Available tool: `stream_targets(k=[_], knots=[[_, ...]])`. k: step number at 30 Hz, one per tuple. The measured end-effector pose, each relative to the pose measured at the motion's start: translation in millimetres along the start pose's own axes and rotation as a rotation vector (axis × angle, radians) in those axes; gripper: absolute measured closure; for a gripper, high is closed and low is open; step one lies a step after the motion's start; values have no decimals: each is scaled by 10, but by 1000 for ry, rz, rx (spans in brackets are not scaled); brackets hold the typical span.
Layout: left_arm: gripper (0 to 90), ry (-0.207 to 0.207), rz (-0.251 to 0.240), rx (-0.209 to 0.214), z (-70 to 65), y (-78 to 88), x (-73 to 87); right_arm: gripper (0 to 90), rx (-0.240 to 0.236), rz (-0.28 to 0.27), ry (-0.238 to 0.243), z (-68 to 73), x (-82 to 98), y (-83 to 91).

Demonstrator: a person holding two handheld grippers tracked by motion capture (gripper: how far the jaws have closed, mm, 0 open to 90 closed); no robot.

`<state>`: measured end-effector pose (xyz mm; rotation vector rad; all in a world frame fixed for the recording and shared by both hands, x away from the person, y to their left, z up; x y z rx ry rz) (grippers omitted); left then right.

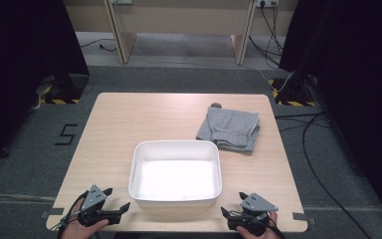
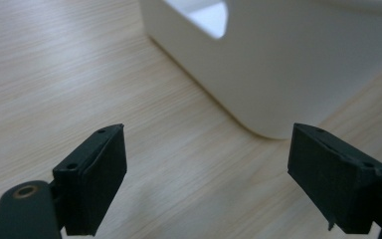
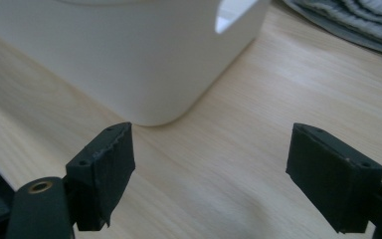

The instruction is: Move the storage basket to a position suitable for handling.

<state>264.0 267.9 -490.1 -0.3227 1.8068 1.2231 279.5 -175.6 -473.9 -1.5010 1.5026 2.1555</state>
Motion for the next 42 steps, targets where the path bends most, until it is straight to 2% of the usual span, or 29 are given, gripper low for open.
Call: stream_targets(k=[2,3,4,7,8,10,12,15,16,18,22,24,30,35,42], knots=[[151,-7,-6,16,-24,-4,-13,208,-11,-3,2,18,-8,-6],[151,-19,-11,39,-54,-12,-27,224,-26,-8,7,38,-21,-13],[151,-32,-14,67,-95,-23,-43,246,-63,-15,9,76,-51,-44],[151,-34,-21,74,-120,-39,-63,256,-91,-32,-1,92,-80,-85],[152,-44,-31,79,-145,-48,-83,275,-108,-44,10,120,-126,-130],[152,-51,-35,84,-159,-54,-95,285,-114,-48,10,134,-142,-143],[155,-60,-47,87,-193,-85,-143,322,-129,-58,35,159,-203,-231],[161,-65,-50,98,-209,-103,-176,283,-137,-53,50,170,-239,-282],[163,-75,-55,128,-234,-138,-201,275,-133,-43,51,175,-268,-315],[172,-83,-52,141,-240,-169,-205,301,-132,-37,58,172,-294,-320],[159,-93,-41,101,-204,-213,-229,317,-138,-39,65,173,-348,-366],[166,-88,-44,98,-186,-214,-235,317,-140,-39,71,169,-383,-413],[188,-60,-44,59,-9,-209,-296,317,-159,-37,69,150,-528,-593],[182,-50,-43,48,92,-214,-312,319,-173,-37,72,161,-602,-687],[167,-49,-25,31,226,-283,-393,318,-162,-23,87,158,-719,-819]])
Point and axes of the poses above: each handheld gripper's, and its own axes: y roughly backward along the jaws, x roughly out of its underside, z roughly to its left, the point moved 2 cm from there along -y, roughly forward along the jaws, and after that the axes turned 1 degree about z, right-handed, at the moved point
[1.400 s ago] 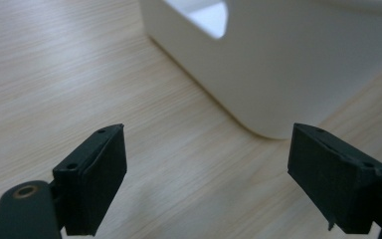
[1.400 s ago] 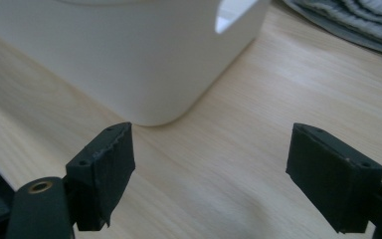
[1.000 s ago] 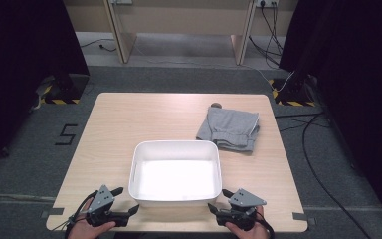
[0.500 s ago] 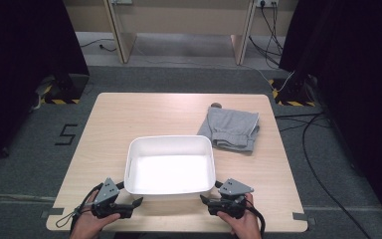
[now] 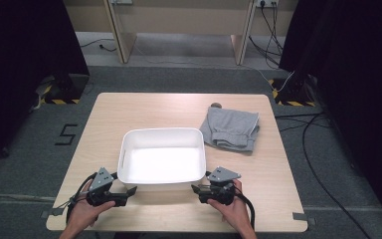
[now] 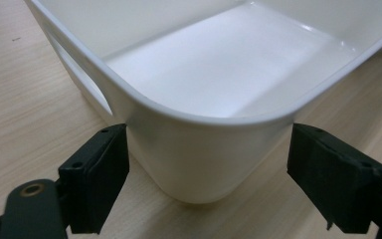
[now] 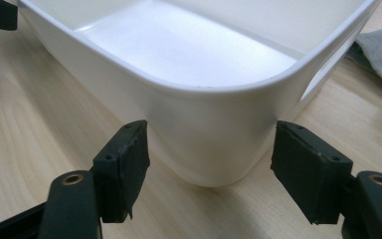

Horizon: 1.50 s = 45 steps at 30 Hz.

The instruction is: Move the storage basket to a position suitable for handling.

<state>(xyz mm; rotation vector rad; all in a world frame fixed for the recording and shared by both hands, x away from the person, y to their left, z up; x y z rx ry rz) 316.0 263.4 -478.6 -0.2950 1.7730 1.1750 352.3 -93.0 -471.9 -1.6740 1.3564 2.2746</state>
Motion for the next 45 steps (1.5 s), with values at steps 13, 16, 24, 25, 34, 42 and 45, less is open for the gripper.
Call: stream_targets(k=[13,16,24,25,34,42,45], knots=[[166,22,-1,-25,166,-85,-75,314,9,2,7,-95,-135,-179],[162,34,-2,-20,225,-116,-106,313,15,9,11,-122,-176,-223],[162,71,-16,-30,337,-181,-182,312,30,25,16,-210,-299,-354],[162,75,-19,-30,349,-196,-192,312,31,25,15,-227,-309,-366],[170,77,-24,-41,384,-295,-266,320,51,16,-5,-362,-359,-429],[177,128,-20,-50,350,-253,-214,339,46,-22,-29,-427,-365,-314],[158,162,5,-68,338,-225,-115,342,80,-21,-48,-564,-322,-177]])
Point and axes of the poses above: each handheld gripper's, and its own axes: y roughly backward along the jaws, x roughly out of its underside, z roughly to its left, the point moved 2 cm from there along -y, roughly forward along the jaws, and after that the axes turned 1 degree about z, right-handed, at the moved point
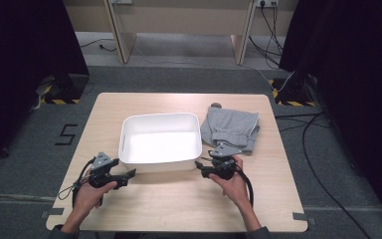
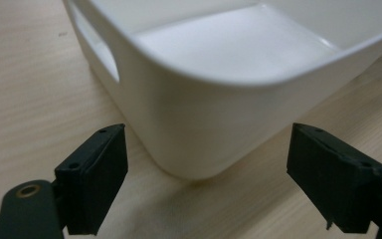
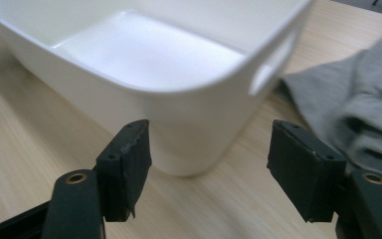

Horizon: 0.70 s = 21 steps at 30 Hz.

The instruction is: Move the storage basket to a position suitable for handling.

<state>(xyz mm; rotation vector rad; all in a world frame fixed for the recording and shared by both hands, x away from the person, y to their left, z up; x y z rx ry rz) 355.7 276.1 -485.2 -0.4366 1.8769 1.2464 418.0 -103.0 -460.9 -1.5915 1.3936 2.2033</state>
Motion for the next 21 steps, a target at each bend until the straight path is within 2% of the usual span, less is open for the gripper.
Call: stream_targets(k=[3,7,9,10,11,13,15,16,18,21], knots=[[157,3,19,4,-10,29,80,342,29,7,-28,-151,37,73],[157,-14,52,-5,-47,37,153,340,70,11,-24,-265,32,113],[158,-51,94,-11,-90,10,204,340,114,9,-17,-386,-25,133],[157,-51,94,-11,-90,10,204,340,114,9,-17,-386,-25,133],[158,-85,129,-22,-105,-22,238,342,129,10,-18,-437,-73,122],[159,-99,150,-23,-107,-49,268,342,151,18,-11,-503,-120,87],[151,-103,163,-19,-107,-69,293,341,161,31,-17,-555,-164,42],[142,-123,151,-24,-106,-77,314,340,168,34,-10,-584,-184,12],[142,-125,151,-22,-104,-76,315,340,172,39,-13,-597,-198,-10],[135,-132,139,-12,-91,-75,329,340,185,56,-7,-664,-251,-154]])
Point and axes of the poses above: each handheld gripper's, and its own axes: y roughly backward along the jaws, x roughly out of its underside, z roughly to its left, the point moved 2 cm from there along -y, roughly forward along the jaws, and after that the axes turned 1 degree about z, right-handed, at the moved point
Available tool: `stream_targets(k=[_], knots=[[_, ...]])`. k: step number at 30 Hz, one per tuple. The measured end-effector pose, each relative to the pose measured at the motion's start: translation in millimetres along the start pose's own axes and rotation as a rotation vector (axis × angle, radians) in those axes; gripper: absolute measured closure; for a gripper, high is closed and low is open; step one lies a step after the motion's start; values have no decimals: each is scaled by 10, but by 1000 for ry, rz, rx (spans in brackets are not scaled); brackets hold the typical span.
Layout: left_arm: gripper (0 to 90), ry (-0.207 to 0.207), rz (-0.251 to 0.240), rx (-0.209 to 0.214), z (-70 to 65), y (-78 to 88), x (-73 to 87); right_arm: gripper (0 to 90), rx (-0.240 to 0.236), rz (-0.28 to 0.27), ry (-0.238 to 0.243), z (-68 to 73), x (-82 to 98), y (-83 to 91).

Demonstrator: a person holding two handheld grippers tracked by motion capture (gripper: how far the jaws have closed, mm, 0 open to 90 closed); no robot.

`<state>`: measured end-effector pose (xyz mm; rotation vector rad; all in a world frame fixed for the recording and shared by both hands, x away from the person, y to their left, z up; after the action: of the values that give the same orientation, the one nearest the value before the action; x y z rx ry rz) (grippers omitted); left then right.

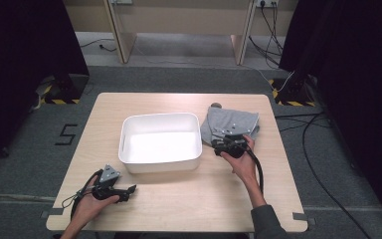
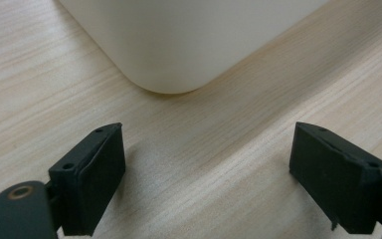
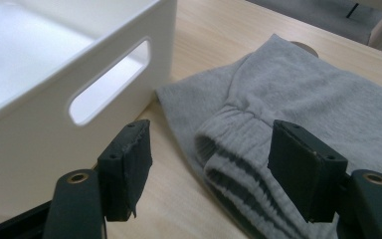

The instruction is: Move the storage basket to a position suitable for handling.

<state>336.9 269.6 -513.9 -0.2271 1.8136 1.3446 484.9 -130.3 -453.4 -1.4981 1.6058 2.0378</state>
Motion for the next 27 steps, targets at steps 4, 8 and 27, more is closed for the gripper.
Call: stream_targets(k=[4,8,27], knots=[[133,-2,0,1,1,-3,-1,343,12,16,-9,-29,-28,-123],[129,-3,-1,2,4,-7,-3,355,35,20,-32,-77,-50,-333],[129,-3,-1,2,3,-7,-3,356,31,65,-41,-99,176,-534]])
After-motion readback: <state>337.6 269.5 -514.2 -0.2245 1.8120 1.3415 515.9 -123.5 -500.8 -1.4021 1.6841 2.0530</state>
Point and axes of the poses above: each handheld gripper's, and its own axes: y roughly backward along the jaws, x roughly out of its underside, z roughly to its left, the point moved 2 cm from there along -y, roughly forward along the jaws, and after that the axes turned 1 degree about z, right-handed, at the moved point
